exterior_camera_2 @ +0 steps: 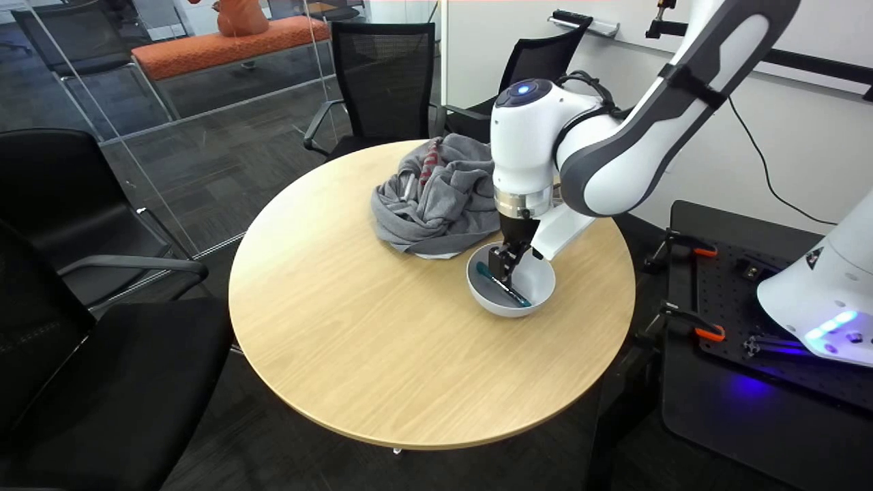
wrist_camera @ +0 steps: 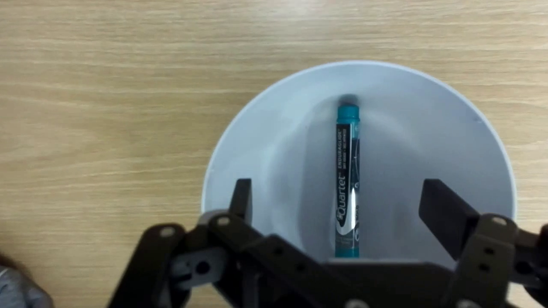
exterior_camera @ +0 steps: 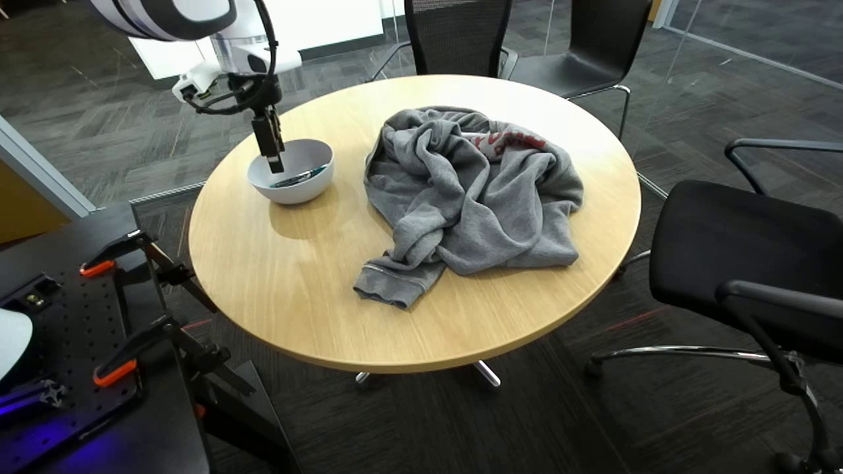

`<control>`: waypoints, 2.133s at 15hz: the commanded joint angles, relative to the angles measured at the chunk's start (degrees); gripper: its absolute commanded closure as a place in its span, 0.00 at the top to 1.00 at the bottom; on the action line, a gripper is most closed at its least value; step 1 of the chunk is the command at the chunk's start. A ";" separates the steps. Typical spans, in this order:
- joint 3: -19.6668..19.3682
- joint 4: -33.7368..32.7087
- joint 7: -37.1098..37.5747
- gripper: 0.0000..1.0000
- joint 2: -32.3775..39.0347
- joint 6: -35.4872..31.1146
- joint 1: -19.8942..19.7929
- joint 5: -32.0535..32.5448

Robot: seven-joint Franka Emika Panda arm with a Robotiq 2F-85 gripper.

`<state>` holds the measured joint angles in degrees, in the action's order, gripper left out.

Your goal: Remove the green marker from the grey bowl

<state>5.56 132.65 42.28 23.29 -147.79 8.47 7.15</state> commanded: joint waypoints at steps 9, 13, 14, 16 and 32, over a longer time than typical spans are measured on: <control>-4.09 -6.22 -3.43 0.43 8.06 -3.50 4.35 -4.99; -4.75 -6.94 -3.53 0.14 9.11 -3.22 4.36 -6.01; -4.89 -7.12 -3.50 0.05 9.42 -3.20 4.34 -6.15; -5.02 -7.76 -3.56 0.01 10.09 -2.79 4.32 -6.43; -11.31 3.58 3.68 0.04 -3.06 -3.63 12.69 1.26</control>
<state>-4.00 131.45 42.76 25.75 -150.32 19.20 5.33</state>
